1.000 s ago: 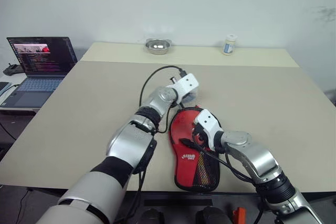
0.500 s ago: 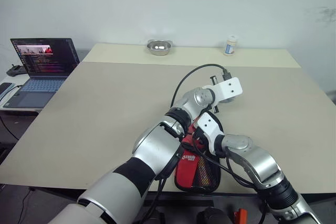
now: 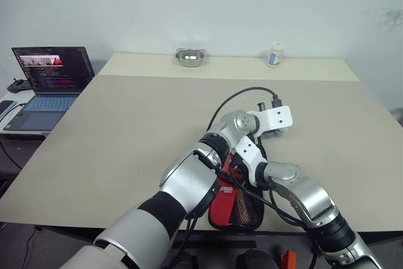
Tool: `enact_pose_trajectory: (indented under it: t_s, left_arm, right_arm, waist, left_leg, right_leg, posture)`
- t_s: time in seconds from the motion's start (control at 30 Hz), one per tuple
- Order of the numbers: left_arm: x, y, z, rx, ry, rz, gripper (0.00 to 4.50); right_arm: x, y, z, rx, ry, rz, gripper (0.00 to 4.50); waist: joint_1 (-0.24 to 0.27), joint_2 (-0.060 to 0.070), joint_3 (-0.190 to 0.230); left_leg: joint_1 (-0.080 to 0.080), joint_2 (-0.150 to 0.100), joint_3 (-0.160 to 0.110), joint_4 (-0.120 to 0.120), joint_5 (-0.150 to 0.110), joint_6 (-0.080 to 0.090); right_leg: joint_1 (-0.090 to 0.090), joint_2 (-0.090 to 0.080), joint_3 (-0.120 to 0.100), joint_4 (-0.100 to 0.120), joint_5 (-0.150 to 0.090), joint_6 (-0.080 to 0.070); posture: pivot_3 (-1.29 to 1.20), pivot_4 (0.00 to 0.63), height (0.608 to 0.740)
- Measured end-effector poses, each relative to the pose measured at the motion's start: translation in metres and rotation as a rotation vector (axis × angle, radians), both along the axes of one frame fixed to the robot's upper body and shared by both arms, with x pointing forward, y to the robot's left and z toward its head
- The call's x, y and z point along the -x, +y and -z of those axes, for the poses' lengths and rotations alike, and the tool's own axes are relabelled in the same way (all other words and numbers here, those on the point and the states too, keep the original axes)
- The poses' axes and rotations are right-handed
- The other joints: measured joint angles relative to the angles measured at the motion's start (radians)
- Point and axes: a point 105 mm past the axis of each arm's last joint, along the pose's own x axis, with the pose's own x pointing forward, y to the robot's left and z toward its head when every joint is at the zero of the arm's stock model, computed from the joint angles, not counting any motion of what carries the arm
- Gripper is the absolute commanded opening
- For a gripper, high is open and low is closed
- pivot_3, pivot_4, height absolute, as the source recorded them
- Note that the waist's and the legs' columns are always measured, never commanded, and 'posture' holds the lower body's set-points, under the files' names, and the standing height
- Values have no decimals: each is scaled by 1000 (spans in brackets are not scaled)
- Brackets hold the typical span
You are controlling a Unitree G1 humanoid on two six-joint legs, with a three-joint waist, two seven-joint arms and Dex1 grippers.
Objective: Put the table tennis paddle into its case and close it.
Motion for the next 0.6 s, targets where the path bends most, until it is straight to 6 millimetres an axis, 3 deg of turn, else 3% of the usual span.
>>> enact_pose_trajectory:
  t_s: [0.17, 0.5, 0.6]
  left_arm:
    - [0, 1, 1, 7, 7, 0, 3935]
    - [-12, 22, 2, 177, 117, -113, 3935]
    - [-26, 47, -14, 267, 129, -161, 3935]
  right_arm:
    - [0, 0, 1, 1, 3, -2, 4500]
    - [-6, 5, -3, -17, 1, 9, 4500]
    - [-8, 3, -6, -40, 9, 48, 4500]
  waist:
    - [-2, 2, -2]
    - [-14, 2, -3]
    - [-17, 3, -3]
  left_leg:
    - [0, 0, 0, 0, 0, 0]
    - [1, 1, 0, 0, 0, 0]
    - [1, 1, -1, 0, 0, 0]
  right_leg:
    - [0, 0, 0, 0, 0, 0]
    - [0, 0, 0, 0, 0, 0]
    - [0, -1, 1, 1, 0, 0]
  posture:
    - [0, 150, 740]
    - [0, 150, 740]
    - [0, 150, 740]
